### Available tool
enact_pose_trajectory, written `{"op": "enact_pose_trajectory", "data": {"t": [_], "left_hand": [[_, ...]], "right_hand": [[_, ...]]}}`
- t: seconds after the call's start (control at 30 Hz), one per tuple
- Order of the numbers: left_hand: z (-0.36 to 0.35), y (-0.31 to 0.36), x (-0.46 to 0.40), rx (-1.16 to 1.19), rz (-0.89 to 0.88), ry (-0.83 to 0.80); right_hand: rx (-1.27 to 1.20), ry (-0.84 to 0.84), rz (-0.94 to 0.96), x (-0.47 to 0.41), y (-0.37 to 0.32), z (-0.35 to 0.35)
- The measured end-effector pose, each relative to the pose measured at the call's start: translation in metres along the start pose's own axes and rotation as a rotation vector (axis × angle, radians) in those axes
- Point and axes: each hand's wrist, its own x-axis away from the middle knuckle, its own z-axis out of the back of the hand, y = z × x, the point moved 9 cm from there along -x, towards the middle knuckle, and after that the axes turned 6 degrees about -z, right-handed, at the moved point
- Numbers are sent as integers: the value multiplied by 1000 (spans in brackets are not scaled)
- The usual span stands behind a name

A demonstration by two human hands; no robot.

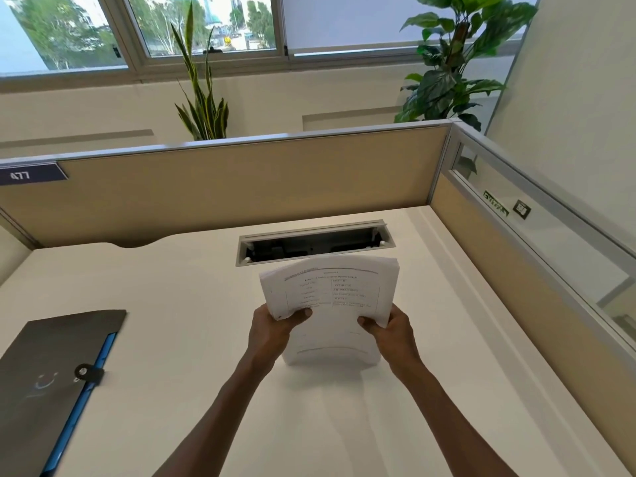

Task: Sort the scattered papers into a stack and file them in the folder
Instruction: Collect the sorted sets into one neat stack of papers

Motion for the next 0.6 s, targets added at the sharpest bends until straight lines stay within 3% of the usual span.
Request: {"op": "enact_pose_trajectory", "data": {"t": [0.6], "left_hand": [[10, -44, 20, -126, 95, 92]], "right_hand": [[115, -20, -74, 4, 38, -2]]}}
